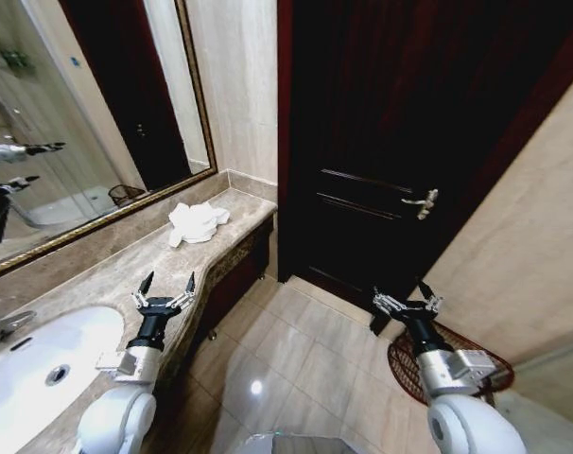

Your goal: Discard the used towel into the hamper.

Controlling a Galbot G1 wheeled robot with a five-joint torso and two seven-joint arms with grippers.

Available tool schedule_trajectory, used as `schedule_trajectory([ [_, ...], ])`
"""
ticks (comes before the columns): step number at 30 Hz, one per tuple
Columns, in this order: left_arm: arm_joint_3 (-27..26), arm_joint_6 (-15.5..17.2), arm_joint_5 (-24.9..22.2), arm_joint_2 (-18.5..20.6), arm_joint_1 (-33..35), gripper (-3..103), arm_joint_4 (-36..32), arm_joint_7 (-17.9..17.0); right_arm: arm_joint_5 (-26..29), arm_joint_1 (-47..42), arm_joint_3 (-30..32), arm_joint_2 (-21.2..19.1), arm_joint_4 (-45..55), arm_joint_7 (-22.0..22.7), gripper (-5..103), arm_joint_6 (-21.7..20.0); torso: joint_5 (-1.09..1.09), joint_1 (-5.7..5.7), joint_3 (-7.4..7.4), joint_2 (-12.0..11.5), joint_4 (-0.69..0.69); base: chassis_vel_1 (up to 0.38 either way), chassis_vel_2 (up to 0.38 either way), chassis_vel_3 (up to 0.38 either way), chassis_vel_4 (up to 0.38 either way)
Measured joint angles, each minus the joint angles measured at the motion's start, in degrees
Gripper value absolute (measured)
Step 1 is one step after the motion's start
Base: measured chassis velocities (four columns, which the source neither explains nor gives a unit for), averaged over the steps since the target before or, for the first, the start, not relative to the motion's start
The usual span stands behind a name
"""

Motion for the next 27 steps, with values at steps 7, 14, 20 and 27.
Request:
schedule_trajectory([
  [7, -0.10, -0.33, 0.03, -0.11, 0.20, 100, 0.11, 0.02, 0.08, -0.09, 0.00, -0.16, 0.06, -0.01, 100, -0.11, 0.00, 0.00, 0.00, 0.00, 0.01, -0.077, 0.164, 0.178, -0.066],
  [14, -0.12, -0.44, 0.66, -0.29, 0.00, 100, 0.96, 0.09, 0.30, 0.20, -0.28, -0.40, -0.59, -0.11, 100, -0.29, -0.01, -0.01, 0.00, 0.00, 0.01, -0.088, 0.186, 0.188, -0.085],
  [20, 0.08, -0.38, 1.01, -0.25, -0.23, 100, 1.03, 0.08, 0.73, 0.50, -0.30, -0.91, -0.76, -0.11, 100, -0.32, -0.01, 0.00, 0.00, 0.00, -0.01, -0.100, 0.174, 0.175, -0.102],
  [27, 0.18, -0.32, 1.18, -0.26, -0.12, 100, 0.99, 0.03, 0.90, 0.47, -0.37, -1.35, -1.04, -0.09, 100, -0.35, 0.00, 0.00, 0.00, 0.00, 0.01, -0.098, 0.167, 0.178, -0.102],
])
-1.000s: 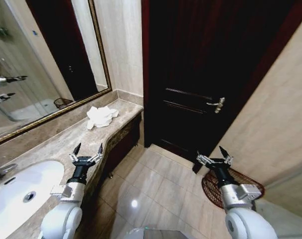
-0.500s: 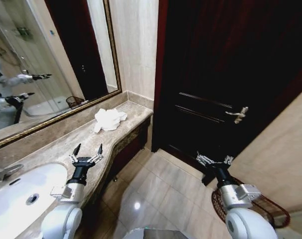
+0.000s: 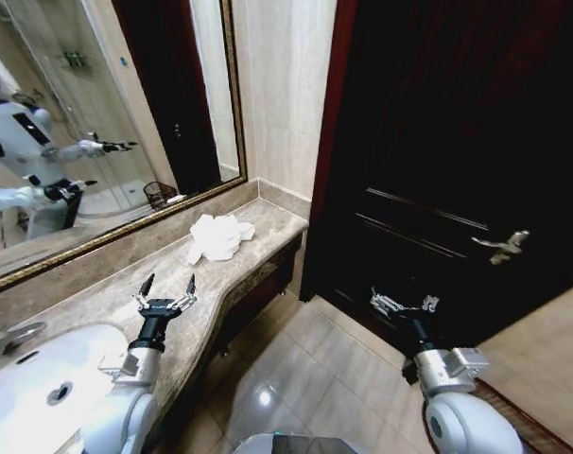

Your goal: Discard the used towel into the hamper.

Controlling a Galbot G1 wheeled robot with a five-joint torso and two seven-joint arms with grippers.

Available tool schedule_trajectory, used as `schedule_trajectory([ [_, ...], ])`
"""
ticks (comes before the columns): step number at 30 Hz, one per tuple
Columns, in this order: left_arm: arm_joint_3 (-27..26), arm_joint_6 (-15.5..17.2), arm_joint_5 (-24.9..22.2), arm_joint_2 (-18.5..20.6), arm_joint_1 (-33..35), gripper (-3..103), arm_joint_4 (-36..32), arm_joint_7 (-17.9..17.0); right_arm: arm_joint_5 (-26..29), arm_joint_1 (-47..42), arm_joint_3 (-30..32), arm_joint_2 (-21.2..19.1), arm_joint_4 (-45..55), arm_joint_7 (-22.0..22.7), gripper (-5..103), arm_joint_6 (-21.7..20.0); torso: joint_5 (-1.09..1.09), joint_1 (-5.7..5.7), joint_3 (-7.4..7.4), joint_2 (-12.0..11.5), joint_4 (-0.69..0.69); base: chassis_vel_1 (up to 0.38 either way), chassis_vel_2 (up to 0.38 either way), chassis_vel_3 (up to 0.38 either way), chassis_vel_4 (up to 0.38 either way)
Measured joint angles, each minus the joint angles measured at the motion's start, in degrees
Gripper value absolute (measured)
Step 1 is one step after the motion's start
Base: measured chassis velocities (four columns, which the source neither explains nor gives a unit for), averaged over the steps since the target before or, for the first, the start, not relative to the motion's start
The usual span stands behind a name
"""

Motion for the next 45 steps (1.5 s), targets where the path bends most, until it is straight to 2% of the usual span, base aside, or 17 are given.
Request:
schedule_trajectory([
  [8, 0.69, 0.66, -0.07, 0.18, -0.38, 100, -0.17, -1.10, 0.47, 0.02, -0.47, -0.45, -0.03, 0.50, 100, -0.06, 0.00, 0.00, 0.00, 0.00, -0.01, -0.118, 0.152, 0.159, -0.112],
  [12, 1.35, 4.54, -1.63, 1.65, -1.65, 100, -0.89, -2.92, 1.34, 0.01, -0.54, -1.27, 0.34, 1.08, 100, -1.04, 0.00, 0.05, 0.01, -0.01, 0.01, -0.111, 0.115, 0.081, -0.069],
  [13, 1.35, 4.54, -1.63, 1.65, -1.65, 100, -0.89, -2.92, 1.34, 0.01, -0.54, -1.27, 0.34, 1.08, 100, -1.04, 0.00, 0.05, 0.01, -0.01, 0.01, -0.058, 0.085, 0.021, 0.016],
  [16, 1.50, 8.48, -3.25, 4.63, -4.67, 100, -0.45, -4.76, 1.16, -0.70, -0.04, -1.65, -0.42, 1.58, 100, -0.62, -0.01, 0.00, 0.00, 0.00, -0.05, -0.003, 0.000, -0.018, -0.009],
  [17, 1.50, 8.48, -3.25, 4.63, -4.67, 100, -0.45, -4.76, 1.16, -0.70, -0.04, -1.65, -0.42, 1.58, 100, -0.62, -0.01, 0.00, 0.00, 0.00, -0.05, -0.009, 0.001, -0.053, -0.027],
  [20, 1.66, 13.35, -6.53, 8.08, -9.13, 100, 1.20, -7.40, 0.99, -1.42, 0.14, -2.26, -0.76, 2.75, 100, -0.59, -0.01, -0.04, -0.01, 0.01, -0.01, 0.034, -0.009, -0.031, 0.002],
  [21, 1.66, 13.35, -6.53, 8.08, -9.13, 100, 1.20, -7.40, 0.99, -1.42, 0.14, -2.26, -0.76, 2.75, 100, -0.59, -0.01, -0.04, -0.01, 0.01, -0.01, 0.058, -0.001, -0.039, 0.017],
  [24, 2.69, 18.70, -9.94, 10.67, -15.29, 100, 3.41, -10.43, 0.95, -1.84, 0.24, -3.62, -0.73, 3.66, 100, -0.76, -0.02, -0.03, -0.01, 0.01, 0.02, 0.019, -0.002, -0.008, 0.006],
  [26, 3.27, 19.72, -10.33, 11.14, -17.03, 100, 4.19, -11.38, 0.94, -1.99, 0.27, -3.89, -0.72, 3.80, 100, -0.80, -0.01, -0.02, -0.01, 0.02, 0.01, 0.000, 0.000, 0.000, 0.000],
  [28, 5.74, 23.57, -11.95, 12.41, -21.97, 100, 6.43, -14.93, 0.71, -2.64, 0.35, -3.92, -1.13, 3.95, 100, -0.76, -0.02, 0.00, 0.00, 0.01, -0.02, 0.000, 0.000, 0.000, 0.000],
  [29, 5.74, 23.57, -11.95, 12.41, -21.97, 100, 6.43, -14.93, 0.71, -2.64, 0.35, -3.92, -1.13, 3.95, 100, -0.76, -0.02, 0.00, 0.00, 0.01, -0.02, 0.000, 0.000, 0.000, 0.000],
  [32, 10.94, 31.78, -17.11, 15.02, -26.81, 100, 7.84, -21.83, 0.48, -3.41, 0.34, -3.29, -2.00, 4.22, 100, -0.38, -0.01, 0.01, 0.00, 0.01, -0.02, 0.000, 0.000, 0.000, 0.000],
  [33, 10.94, 31.78, -17.11, 15.02, -26.81, 100, 7.84, -21.83, 0.48, -3.41, 0.34, -3.29, -2.00, 4.22, 100, -0.38, -0.01, 0.01, 0.00, 0.01, -0.02, 0.000, 0.000, 0.000, 0.000],
  [36, 15.04, 37.70, -21.68, 18.05, -31.14, 100, 9.67, -26.15, 0.34, -3.45, 0.30, -3.27, -2.28, 4.34, 100, -0.31, -0.01, -0.01, 0.00, 0.01, 0.01, 0.000, 0.000, 0.000, 0.000],
  [37, 15.04, 37.70, -21.68, 18.05, -31.14, 100, 9.67, -26.15, 0.34, -3.45, 0.30, -3.27, -2.28, 4.34, 100, -0.31, -0.01, -0.01, 0.00, 0.01, 0.01, 0.000, 0.000, 0.000, 0.000],
  [40, 19.12, 39.65, -26.17, 21.59, -39.00, 100, 14.41, -29.61, 0.35, -3.25, 0.28, -3.43, -2.45, 4.43, 100, -0.47, -0.02, 0.00, 0.00, 0.01, -0.01, 0.000, 0.000, 0.000, 0.000],
  [45, 22.61, 40.36, -29.57, 24.22, -45.71, 100, 19.26, -31.22, 0.47, -3.10, 0.42, -3.63, -2.80, 4.65, 100, -0.59, 0.00, 0.00, 0.01, 0.00, -0.02, 0.000, 0.000, 0.000, 0.000],
])
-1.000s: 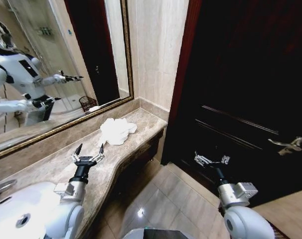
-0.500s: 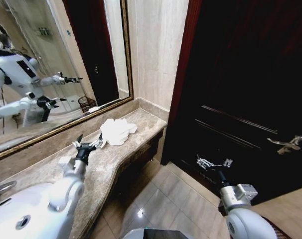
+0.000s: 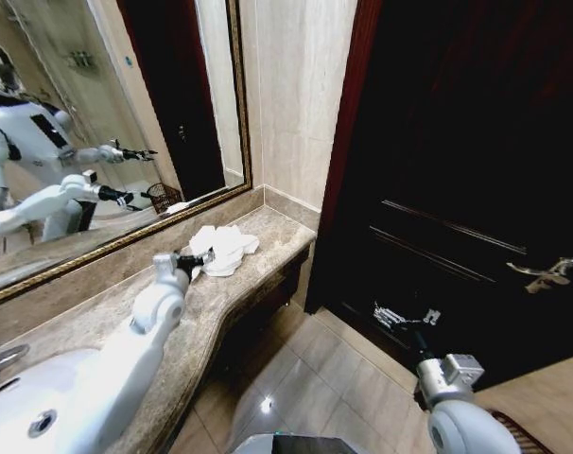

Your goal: Discard the used towel into the hamper.

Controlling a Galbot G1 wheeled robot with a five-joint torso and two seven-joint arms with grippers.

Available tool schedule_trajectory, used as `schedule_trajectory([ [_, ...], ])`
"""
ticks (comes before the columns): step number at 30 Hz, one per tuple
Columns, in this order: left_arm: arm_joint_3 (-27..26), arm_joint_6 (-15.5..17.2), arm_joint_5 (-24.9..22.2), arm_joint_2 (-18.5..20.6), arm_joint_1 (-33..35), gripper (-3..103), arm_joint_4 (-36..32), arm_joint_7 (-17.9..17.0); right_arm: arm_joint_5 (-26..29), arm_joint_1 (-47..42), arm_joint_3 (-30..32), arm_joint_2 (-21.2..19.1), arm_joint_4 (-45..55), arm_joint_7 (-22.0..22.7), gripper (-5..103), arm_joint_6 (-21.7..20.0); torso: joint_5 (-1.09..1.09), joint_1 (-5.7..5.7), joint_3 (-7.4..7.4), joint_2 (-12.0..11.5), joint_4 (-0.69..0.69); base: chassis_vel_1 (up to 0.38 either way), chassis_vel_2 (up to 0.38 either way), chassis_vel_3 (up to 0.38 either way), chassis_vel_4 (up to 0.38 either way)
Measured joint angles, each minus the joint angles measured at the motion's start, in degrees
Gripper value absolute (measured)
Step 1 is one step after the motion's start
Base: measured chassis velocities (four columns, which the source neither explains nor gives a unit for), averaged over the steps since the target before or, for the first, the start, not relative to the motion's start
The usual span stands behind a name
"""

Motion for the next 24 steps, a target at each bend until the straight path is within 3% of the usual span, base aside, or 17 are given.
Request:
schedule_trajectory([
  [4, 2.50, 1.27, -3.96, 0.81, -4.03, 100, 3.41, -3.02, 0.10, -0.03, 0.31, 0.18, -0.22, 0.38, 100, -0.01, 0.00, 0.00, 0.00, 0.00, 0.03, 0.000, 0.000, 0.000, 0.000],
  [6, 4.03, 1.95, -7.39, 0.29, -6.42, 100, 5.85, -6.43, 0.11, -0.32, 0.65, 0.50, -0.33, 0.45, 100, 0.18, -0.01, 0.00, 0.00, 0.00, 0.02, 0.000, 0.000, 0.000, 0.000],
  [14, 8.08, 1.97, -10.43, -1.75, -11.84, 100, 13.01, -11.81, 0.08, -0.73, 1.05, 1.42, -0.44, 0.63, 100, 1.08, -0.01, 0.00, -0.01, 0.00, 0.01, 0.000, 0.000, 0.000, 0.000],
  [20, 9.87, 1.84, -12.00, -3.04, -14.70, 100, 17.41, -13.06, 0.03, -0.83, 1.17, 1.63, -0.34, 0.76, 100, 1.71, -0.01, 0.00, -0.01, 0.00, 0.02, 0.000, 0.000, 0.000, 0.000],
  [24, 12.16, 2.22, -12.24, -3.37, -16.53, 100, 18.45, -11.26, -0.23, -0.86, 1.01, 1.97, -0.25, 0.74, 100, 2.31, 0.00, 0.00, -0.01, 0.00, 0.02, 0.000, 0.000, 0.000, 0.000],
])
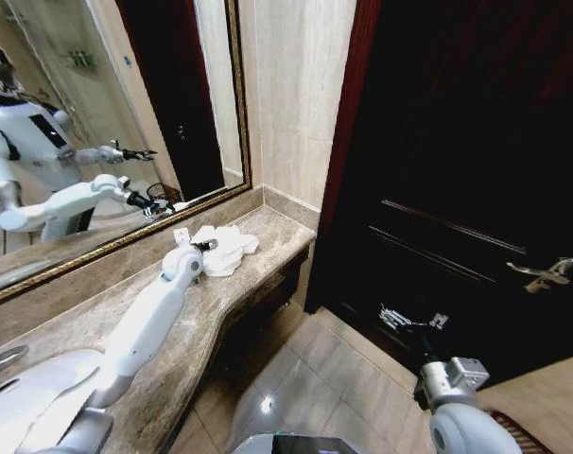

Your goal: Discard the used towel into the hamper.

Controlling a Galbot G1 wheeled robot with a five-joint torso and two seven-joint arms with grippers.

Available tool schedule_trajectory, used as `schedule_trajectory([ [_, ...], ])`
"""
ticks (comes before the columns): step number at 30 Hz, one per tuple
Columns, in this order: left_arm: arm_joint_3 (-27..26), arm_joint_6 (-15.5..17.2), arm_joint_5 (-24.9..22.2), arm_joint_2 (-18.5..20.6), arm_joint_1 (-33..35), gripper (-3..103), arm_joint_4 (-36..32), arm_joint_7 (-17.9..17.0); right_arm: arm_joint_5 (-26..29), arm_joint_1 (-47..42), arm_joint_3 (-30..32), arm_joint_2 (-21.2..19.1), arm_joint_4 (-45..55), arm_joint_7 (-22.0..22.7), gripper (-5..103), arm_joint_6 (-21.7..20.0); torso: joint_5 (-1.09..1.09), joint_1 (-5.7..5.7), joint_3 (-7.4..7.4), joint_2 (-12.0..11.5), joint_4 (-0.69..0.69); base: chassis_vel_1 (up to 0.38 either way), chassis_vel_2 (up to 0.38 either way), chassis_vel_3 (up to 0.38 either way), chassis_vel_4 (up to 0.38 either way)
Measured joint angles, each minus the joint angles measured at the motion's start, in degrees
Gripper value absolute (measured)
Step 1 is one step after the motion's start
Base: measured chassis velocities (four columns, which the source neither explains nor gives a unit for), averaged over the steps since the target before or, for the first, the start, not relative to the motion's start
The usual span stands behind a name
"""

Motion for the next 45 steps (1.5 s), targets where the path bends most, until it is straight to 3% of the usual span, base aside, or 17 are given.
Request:
schedule_trajectory([
  [6, 3.00, 1.98, -0.37, -1.40, -2.88, 100, 1.46, 2.11, -0.56, -0.20, 0.05, 0.71, -0.42, -0.17, 100, 1.48, 0.00, -0.01, 0.00, 0.00, 0.00, 0.000, 0.000, 0.000, 0.000],
  [15, 4.95, 1.58, 2.39, -3.03, -5.00, 100, 7.33, 2.50, -0.61, -0.65, 0.87, 1.42, -0.46, -0.08, 100, 2.43, 0.00, 0.00, 0.00, 0.00, 0.00, 0.000, 0.000, 0.000, 0.000],
  [23, 4.80, 1.39, 3.11, -3.10, -3.83, 102, 7.36, 3.74, -0.48, -0.50, 1.01, 1.34, -0.27, 0.28, 100, 2.66, 0.00, -0.01, 0.00, 0.01, 0.01, 0.000, 0.000, 0.000, 0.000],
  [24, 4.81, 1.45, 3.08, -3.12, -3.61, 94, 6.79, 3.83, -0.48, -0.49, 1.00, 1.39, -0.29, 0.39, 100, 2.84, 0.00, -0.01, 0.00, 0.01, 0.02, 0.000, 0.000, 0.000, 0.000],
  [26, 4.88, 1.44, 3.07, -3.15, -3.50, 94, 6.58, 3.84, -0.51, -0.50, 0.99, 1.47, -0.30, 0.41, 100, 3.00, 0.00, -0.01, -0.01, 0.01, 0.01, 0.000, 0.000, 0.000, 0.000],
  [36, 5.51, 0.72, 3.01, -2.77, -3.43, 64, 7.65, 4.14, -0.64, -1.03, 1.36, 2.10, -0.09, 0.50, 100, 4.03, 0.00, -0.01, -0.01, 0.01, 0.00, 0.000, 0.000, 0.000, 0.000],
  [38, 5.51, 0.71, 3.01, -2.85, -3.50, 64, 7.87, 4.17, -0.68, -1.04, 1.38, 2.11, -0.07, 0.50, 100, 4.08, 0.00, -0.01, -0.01, 0.01, 0.00, 0.000, 0.000, 0.000, 0.000],
  [41, 5.37, 0.61, 3.00, -3.15, -3.60, 52, 8.47, 4.21, -0.91, -1.20, 1.67, 1.98, 0.14, 0.62, 100, 4.43, 0.00, -0.01, -0.01, 0.01, 0.00, 0.000, 0.000, 0.000, 0.000],
  [45, 5.30, 0.30, 3.00, -3.08, -3.37, 44, 7.87, 4.09, -0.82, -1.29, 1.89, 1.73, 0.28, 0.79, 100, 4.46, -0.01, -0.01, 0.00, 0.01, 0.00, 0.000, 0.000, 0.000, 0.000],
])
